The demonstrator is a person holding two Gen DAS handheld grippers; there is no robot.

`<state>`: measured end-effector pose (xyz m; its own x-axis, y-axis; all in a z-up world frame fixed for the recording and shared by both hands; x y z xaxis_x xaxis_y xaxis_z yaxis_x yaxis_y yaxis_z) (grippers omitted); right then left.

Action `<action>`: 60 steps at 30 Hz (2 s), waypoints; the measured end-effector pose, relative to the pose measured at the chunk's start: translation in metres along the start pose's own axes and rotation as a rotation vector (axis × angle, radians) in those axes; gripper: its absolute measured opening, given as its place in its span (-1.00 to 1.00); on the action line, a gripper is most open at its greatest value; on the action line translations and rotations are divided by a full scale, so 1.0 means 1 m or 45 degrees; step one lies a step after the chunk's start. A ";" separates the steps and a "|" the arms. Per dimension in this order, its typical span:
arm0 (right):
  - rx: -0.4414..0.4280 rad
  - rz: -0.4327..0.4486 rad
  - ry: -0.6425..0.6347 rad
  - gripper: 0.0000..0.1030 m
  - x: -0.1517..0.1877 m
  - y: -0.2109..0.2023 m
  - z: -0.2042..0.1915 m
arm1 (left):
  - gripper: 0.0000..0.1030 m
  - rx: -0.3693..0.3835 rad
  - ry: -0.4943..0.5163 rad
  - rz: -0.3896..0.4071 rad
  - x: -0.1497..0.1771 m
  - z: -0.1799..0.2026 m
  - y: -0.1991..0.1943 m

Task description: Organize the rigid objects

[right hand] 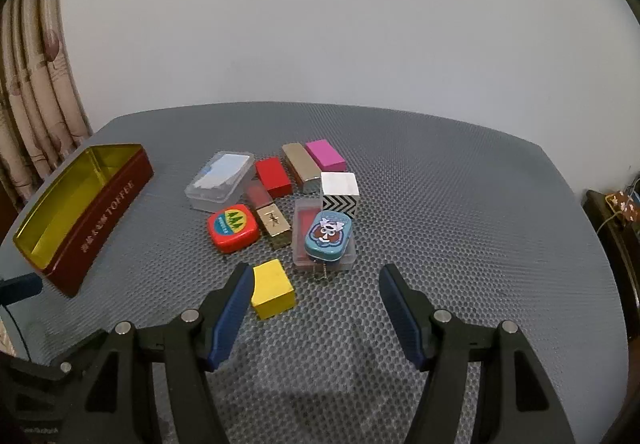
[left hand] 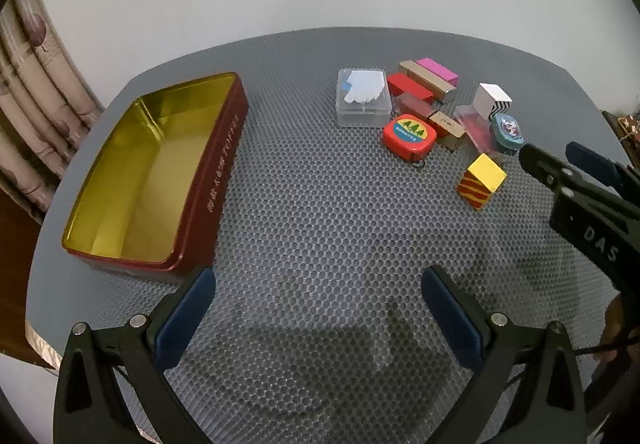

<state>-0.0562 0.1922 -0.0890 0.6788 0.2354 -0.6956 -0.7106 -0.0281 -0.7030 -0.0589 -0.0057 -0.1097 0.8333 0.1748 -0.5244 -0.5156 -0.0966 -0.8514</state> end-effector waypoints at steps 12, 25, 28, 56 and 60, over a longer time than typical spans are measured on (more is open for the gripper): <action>0.011 -0.011 -0.013 0.22 -0.012 0.036 0.001 | 0.98 -0.024 0.003 -0.045 0.000 0.006 0.021; 0.010 -0.062 0.055 0.04 -0.015 0.071 0.012 | 0.98 -0.038 0.009 -0.075 0.000 0.008 0.039; 0.004 -0.065 0.063 -0.05 -0.014 0.075 0.012 | 0.98 -0.045 0.010 -0.080 0.000 0.008 0.042; 0.147 -0.098 0.204 -0.29 0.035 0.072 0.087 | 0.98 0.211 0.347 -0.016 -0.009 0.093 0.049; 0.129 -0.120 0.263 -0.29 0.039 0.078 0.096 | 0.98 0.258 0.380 -0.058 -0.017 0.106 0.057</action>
<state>-0.1030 0.2928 -0.1570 0.7591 0.0285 -0.6503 -0.6501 0.0849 -0.7551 -0.1239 0.0899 -0.1483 0.8625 -0.1219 -0.4912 -0.4806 0.1064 -0.8704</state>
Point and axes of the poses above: each gripper's, at about its wrist camera, not at the fingertips, and y roughly the way its jaws point, z to its right, x to its underside, the point moved 3 cm from there along y, roughly the way its jaws point, and after that the axes turned 13 degrees about -y, right-handed, at the moved point
